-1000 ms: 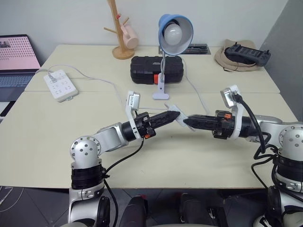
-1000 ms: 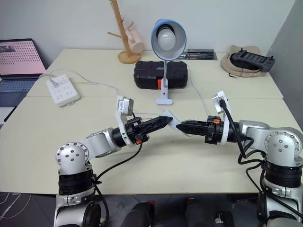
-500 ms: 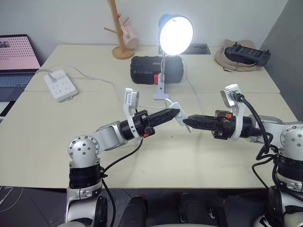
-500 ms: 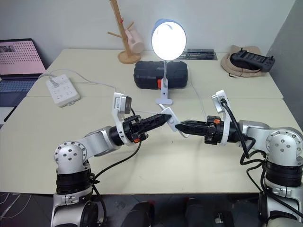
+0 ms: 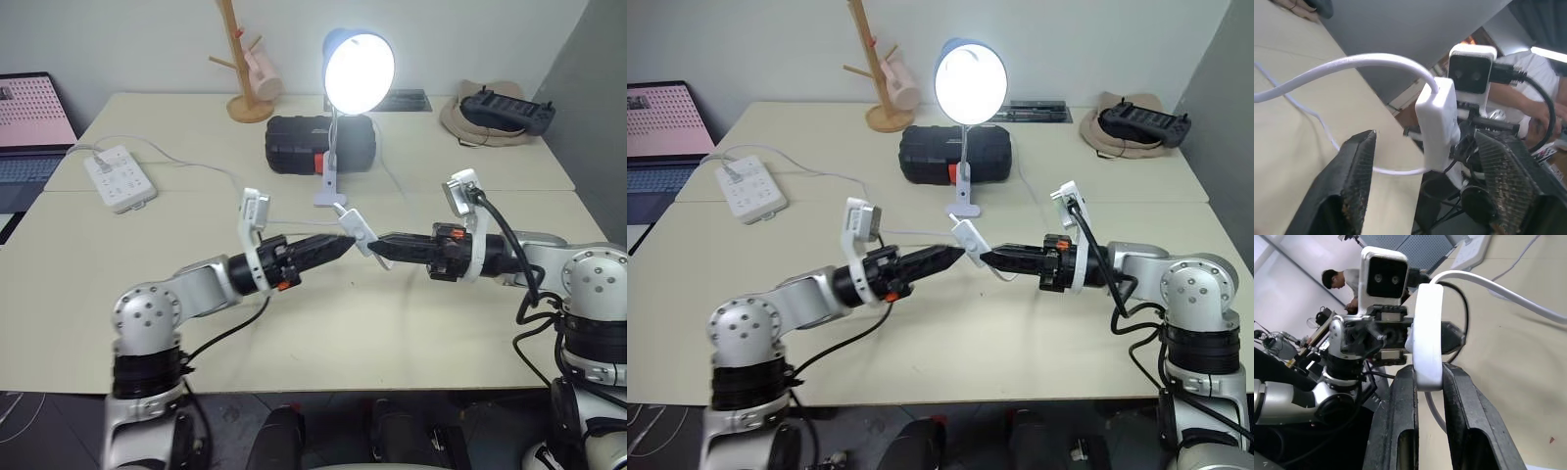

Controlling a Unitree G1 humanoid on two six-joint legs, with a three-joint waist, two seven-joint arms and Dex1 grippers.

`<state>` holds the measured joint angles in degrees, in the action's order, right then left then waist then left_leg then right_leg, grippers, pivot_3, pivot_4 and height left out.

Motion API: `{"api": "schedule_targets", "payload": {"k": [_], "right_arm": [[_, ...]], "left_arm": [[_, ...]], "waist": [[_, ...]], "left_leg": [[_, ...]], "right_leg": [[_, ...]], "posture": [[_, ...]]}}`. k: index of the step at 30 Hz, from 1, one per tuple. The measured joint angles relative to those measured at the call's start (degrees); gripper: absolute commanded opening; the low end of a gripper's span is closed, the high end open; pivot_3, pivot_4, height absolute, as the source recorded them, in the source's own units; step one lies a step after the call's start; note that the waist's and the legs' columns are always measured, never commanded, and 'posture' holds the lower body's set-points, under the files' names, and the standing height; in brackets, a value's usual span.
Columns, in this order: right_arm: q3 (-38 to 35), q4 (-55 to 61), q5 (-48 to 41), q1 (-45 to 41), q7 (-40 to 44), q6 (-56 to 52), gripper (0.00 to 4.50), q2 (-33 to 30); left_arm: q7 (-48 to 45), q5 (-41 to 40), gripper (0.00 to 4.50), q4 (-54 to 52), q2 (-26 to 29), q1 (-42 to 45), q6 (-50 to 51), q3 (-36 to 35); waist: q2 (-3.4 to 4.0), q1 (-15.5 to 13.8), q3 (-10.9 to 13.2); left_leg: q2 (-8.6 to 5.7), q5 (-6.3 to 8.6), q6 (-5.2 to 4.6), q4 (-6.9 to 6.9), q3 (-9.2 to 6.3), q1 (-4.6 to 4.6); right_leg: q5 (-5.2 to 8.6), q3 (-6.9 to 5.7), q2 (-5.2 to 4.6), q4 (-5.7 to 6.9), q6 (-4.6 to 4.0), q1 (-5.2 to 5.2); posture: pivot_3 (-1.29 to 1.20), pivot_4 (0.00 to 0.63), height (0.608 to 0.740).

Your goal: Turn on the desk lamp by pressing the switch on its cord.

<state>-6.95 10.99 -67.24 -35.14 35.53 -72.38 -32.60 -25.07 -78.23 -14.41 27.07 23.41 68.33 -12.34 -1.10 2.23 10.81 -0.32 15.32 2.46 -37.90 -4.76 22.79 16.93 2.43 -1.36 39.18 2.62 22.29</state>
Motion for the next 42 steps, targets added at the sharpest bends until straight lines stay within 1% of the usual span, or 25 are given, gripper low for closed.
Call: {"api": "schedule_targets", "payload": {"k": [1,2,4,5,8,11,14,15,18,19,20,22,24,26,28,29,31,32,33,36,40,42], "right_arm": [[1.88,-0.49,2.50,-0.60,1.02,1.59,0.35,-0.16],[4.44,-1.16,5.75,-1.20,2.19,3.77,0.35,-0.42],[11.62,-3.32,14.85,-2.63,4.84,10.54,0.35,-0.78],[14.50,-4.97,18.79,-3.06,5.63,13.47,0.35,-0.80],[24.24,-11.76,32.09,-5.91,8.70,24.26,0.35,0.90],[28.35,-14.85,38.38,-7.85,11.01,30.13,0.35,2.53],[33.95,-21.80,48.38,-11.70,11.32,38.45,0.35,5.35],[36.31,-25.57,52.59,-13.40,11.44,41.68,0.35,7.40],[38.52,-29.03,57.03,-14.08,12.22,45.41,0.35,10.10],[38.83,-29.92,57.80,-14.26,12.47,46.00,0.35,10.63],[38.83,-30.51,59.00,-14.55,13.16,47.05,1.05,10.98],[38.81,-31.50,60.23,-14.89,14.37,47.94,1.41,11.40],[38.81,-32.05,61.38,-14.88,15.61,48.28,1.98,11.94],[38.67,-32.01,61.59,-14.80,16.75,48.33,2.29,11.83],[37.92,-31.52,61.60,-14.43,17.70,48.23,2.77,11.16],[37.28,-30.54,61.53,-13.83,18.25,48.19,2.93,10.59],[35.85,-27.91,61.40,-12.52,19.45,47.12,3.46,9.01],[35.36,-26.60,61.28,-11.96,19.78,46.64,3.57,8.41],[34.38,-24.09,60.84,-10.98,20.35,45.40,3.92,7.30],[30.05,-13.85,57.35,-6.98,22.39,39.95,4.38,2.19],[24.13,-5.18,53.94,-3.32,22.77,34.59,4.38,-1.47],[18.01,2.21,49.18,2.64,23.15,30.60,4.38,-5.04]], "left_arm": [[-1.65,1.07,4.43,-0.90,2.87,-0.98,-0.09,-0.02],[-3.89,2.86,4.49,-1.74,6.07,-2.04,-0.42,-0.03],[-11.24,9.99,4.49,-4.70,14.88,-5.71,-4.28,1.87],[-14.06,13.23,4.49,-5.31,18.35,-7.07,-5.80,2.46],[-21.43,22.35,4.49,-5.18,24.70,-8.65,-13.10,3.26],[-24.81,27.49,4.49,-4.56,26.91,-8.80,-17.80,3.35],[-26.98,32.02,4.49,-2.55,28.83,-8.94,-21.55,3.28],[-27.21,32.97,4.49,-2.37,29.31,-8.95,-22.28,2.92],[-27.99,34.45,4.49,-2.58,29.74,-9.69,-22.87,2.84],[-28.11,34.72,4.49,-2.64,29.96,-10.10,-22.88,2.84],[-28.35,35.16,4.50,-2.82,30.41,-10.96,-22.90,2.78],[-28.63,35.77,4.50,-2.98,30.71,-11.49,-22.90,2.59],[-28.93,36.05,4.50,-3.01,30.72,-11.58,-22.91,1.55],[-29.23,36.14,4.50,-3.06,30.87,-11.57,-22.91,0.82],[-29.39,36.27,4.50,-3.08,30.97,-11.51,-22.90,0.68],[-29.46,36.44,4.50,-3.10,30.97,-11.49,-22.90,0.68],[-29.66,36.80,4.50,-3.00,30.97,-11.09,-22.90,0.85],[-29.84,36.88,4.50,-2.94,30.97,-10.89,-22.90,0.86],[-30.34,37.06,4.50,-2.65,30.99,-10.25,-22.91,1.05],[-32.58,39.00,4.50,0.45,32.28,-7.05,-23.83,2.45],[-35.50,42.11,4.50,4.61,33.55,-3.92,-25.63,4.62],[-37.89,43.59,4.50,7.21,33.76,-0.92,-27.44,6.77]], "waist": [[0.00,0.03,0.00],[0.01,0.03,0.01],[0.02,0.23,0.01],[0.07,0.28,0.04],[0.16,-0.17,0.12],[0.16,-0.59,0.12],[0.16,-0.39,0.13],[0.16,-0.34,0.13],[0.17,-0.34,0.14],[0.17,-0.34,0.14],[0.18,-0.33,0.15],[0.18,-0.37,0.15],[0.18,-0.39,0.15],[0.19,-0.37,0.15],[0.19,-0.38,0.15],[0.19,-0.43,0.15],[0.19,-0.40,0.15],[0.19,-0.43,0.16],[0.19,-0.44,0.16],[0.22,-0.46,0.19],[0.22,-0.37,0.18],[0.20,-0.74,0.22]], "left_leg": [[0.03,0.00,0.00,0.01,0.02,0.00],[0.02,0.00,0.00,0.03,0.05,-0.01],[0.03,0.00,0.00,0.08,0.15,-0.02],[0.03,0.00,0.01,0.09,0.17,-0.02],[0.02,0.00,0.01,0.08,0.17,0.05],[0.15,0.00,0.02,0.07,0.10,0.07],[0.12,0.00,0.02,0.08,0.07,0.06],[0.12,0.00,0.02,0.09,0.07,0.06],[0.27,0.00,0.03,0.11,0.00,0.09],[0.26,0.00,0.03,0.11,0.00,0.11],[0.31,0.00,0.03,0.11,0.02,0.12],[0.32,0.00,0.03,0.10,0.00,0.11],[0.33,0.01,0.03,0.10,-0.03,0.11],[0.33,0.01,0.02,0.10,-0.02,0.10],[0.33,0.01,0.02,0.10,-0.03,0.10],[0.32,0.01,0.02,0.10,-0.05,0.12],[0.32,0.01,0.02,0.10,-0.03,0.12],[0.32,0.01,0.02,0.10,-0.06,0.13],[0.32,0.01,0.02,0.10,-0.05,0.11],[0.13,0.01,0.01,0.09,-0.09,0.10],[0.11,0.01,0.01,0.09,-0.06,0.05],[0.12,0.01,0.01,0.08,-0.08,0.19]], "right_leg": [[0.00,-0.01,0.06,-0.06,0.00,0.00],[0.00,-0.02,0.07,-0.06,0.00,0.00],[0.01,0.01,0.11,-0.13,-0.02,0.01],[0.01,0.02,0.10,-0.15,-0.03,0.01],[0.02,-0.04,0.07,-0.19,-0.03,0.06],[0.02,-0.06,-0.03,-0.18,-0.04,0.06],[0.02,0.01,-0.03,-0.18,-0.04,0.10],[0.02,0.00,-0.02,-0.18,-0.04,0.13],[0.01,-0.02,-0.03,-0.12,-0.05,0.16],[0.01,-0.01,-0.03,-0.12,-0.05,0.18],[0.01,0.01,-0.06,-0.11,-0.05,0.21],[0.00,-0.02,-0.06,-0.11,-0.05,0.20],[-0.01,-0.05,-0.06,-0.10,-0.08,0.19],[-0.01,-0.05,-0.05,-0.10,-0.08,0.19],[-0.01,-0.05,-0.05,-0.10,-0.08,0.18],[-0.01,-0.07,-0.05,-0.11,-0.08,0.17],[-0.01,-0.05,-0.06,-0.11,-0.08,0.16],[-0.02,-0.07,-0.06,-0.11,-0.08,0.17],[-0.01,-0.08,-0.06,-0.10,-0.09,0.15],[-0.01,-0.11,-0.05,-0.11,-0.08,0.10],[-0.01,-0.10,-0.01,-0.11,-0.08,0.08],[-0.01,-0.22,-0.03,-0.12,-0.09,0.10]], "posture": [[0.00,0.150,0.740],[0.00,0.150,0.740],[0.00,0.150,0.740],[0.00,0.150,0.740],[0.00,0.150,0.740],[0.00,0.150,0.740],[0.00,0.150,0.740],[0.00,0.150,0.740],[0.00,0.150,0.740],[0.00,0.150,0.740],[0.00,0.150,0.740],[0.00,0.150,0.740],[0.00,0.150,0.740],[0.00,0.150,0.740],[0.00,0.150,0.740],[0.00,0.150,0.740],[0.00,0.150,0.740],[0.00,0.150,0.740],[0.00,0.150,0.740],[0.00,0.150,0.740],[0.00,0.150,0.740],[0.00,0.150,0.740]]}}
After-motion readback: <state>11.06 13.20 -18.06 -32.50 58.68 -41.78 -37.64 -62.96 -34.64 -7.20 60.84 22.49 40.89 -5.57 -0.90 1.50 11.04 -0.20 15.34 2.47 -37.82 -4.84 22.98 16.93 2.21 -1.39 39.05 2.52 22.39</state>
